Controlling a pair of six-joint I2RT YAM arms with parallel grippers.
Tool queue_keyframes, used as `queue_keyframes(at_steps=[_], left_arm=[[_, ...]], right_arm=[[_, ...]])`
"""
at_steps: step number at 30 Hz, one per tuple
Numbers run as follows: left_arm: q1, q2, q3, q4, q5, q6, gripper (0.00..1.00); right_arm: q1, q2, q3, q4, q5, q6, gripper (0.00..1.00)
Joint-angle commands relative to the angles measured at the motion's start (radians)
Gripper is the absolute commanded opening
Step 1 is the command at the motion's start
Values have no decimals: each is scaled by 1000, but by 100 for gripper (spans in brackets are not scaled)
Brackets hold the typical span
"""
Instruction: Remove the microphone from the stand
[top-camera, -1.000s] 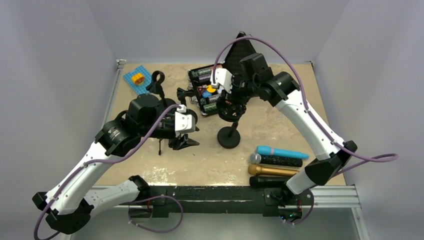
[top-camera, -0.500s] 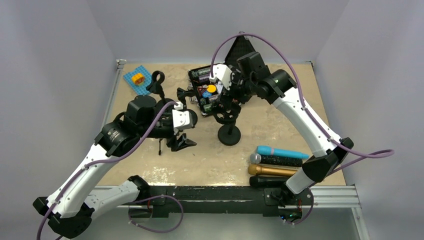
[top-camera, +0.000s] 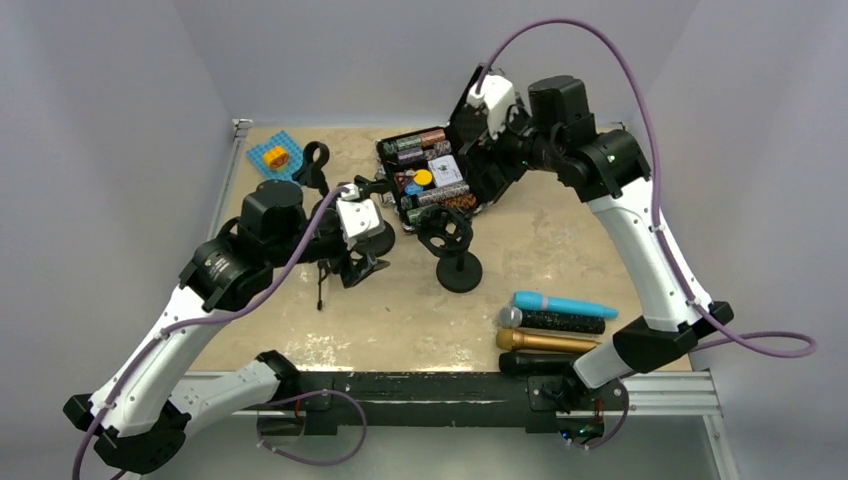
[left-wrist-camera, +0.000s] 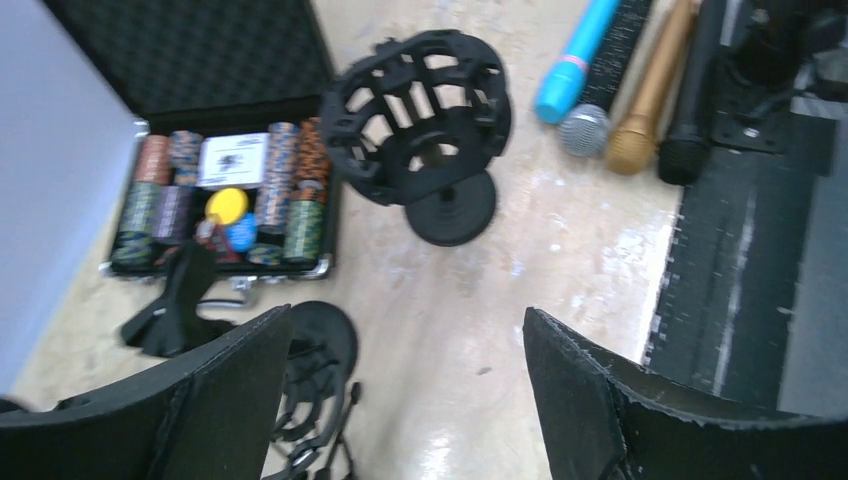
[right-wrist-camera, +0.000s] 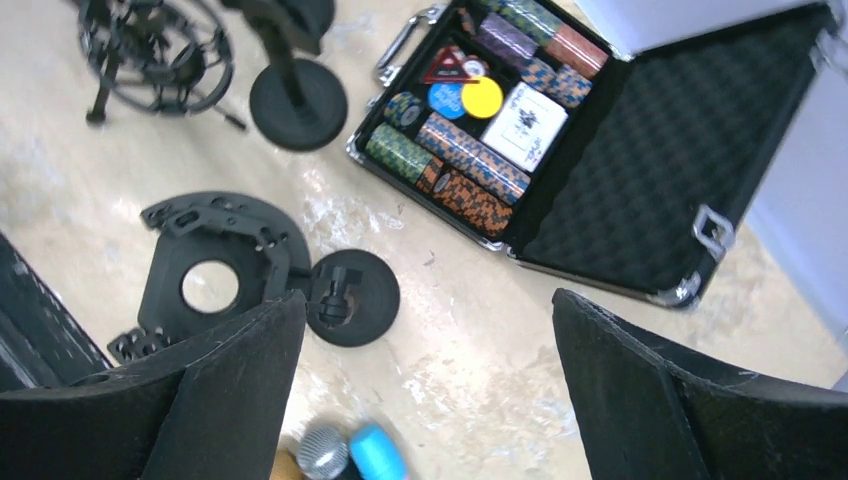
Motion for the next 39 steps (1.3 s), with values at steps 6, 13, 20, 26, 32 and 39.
queue_keyframes(at_steps=[6, 13, 20, 26, 32, 39], left_arm=[[15, -72, 48, 92, -339, 21, 99], [18, 25, 159, 10, -243, 6, 97], [19, -12, 131, 52, -303, 70, 97], [24, -102, 93, 33, -252, 35, 97], [42, -177, 35, 31, -222, 50, 97], [82, -198, 17, 35, -223, 57, 97]], right_arm=[[-100, -107, -80, 147, 109, 320, 98], [-91, -97, -215, 188, -7, 136, 99], [-84, -105, -452, 266, -163, 151, 99], [-67, -40, -489, 276, -127, 150, 99], [-69, -8, -539, 266, -100, 129, 99], [-68, -5, -602, 264, -67, 131, 99]])
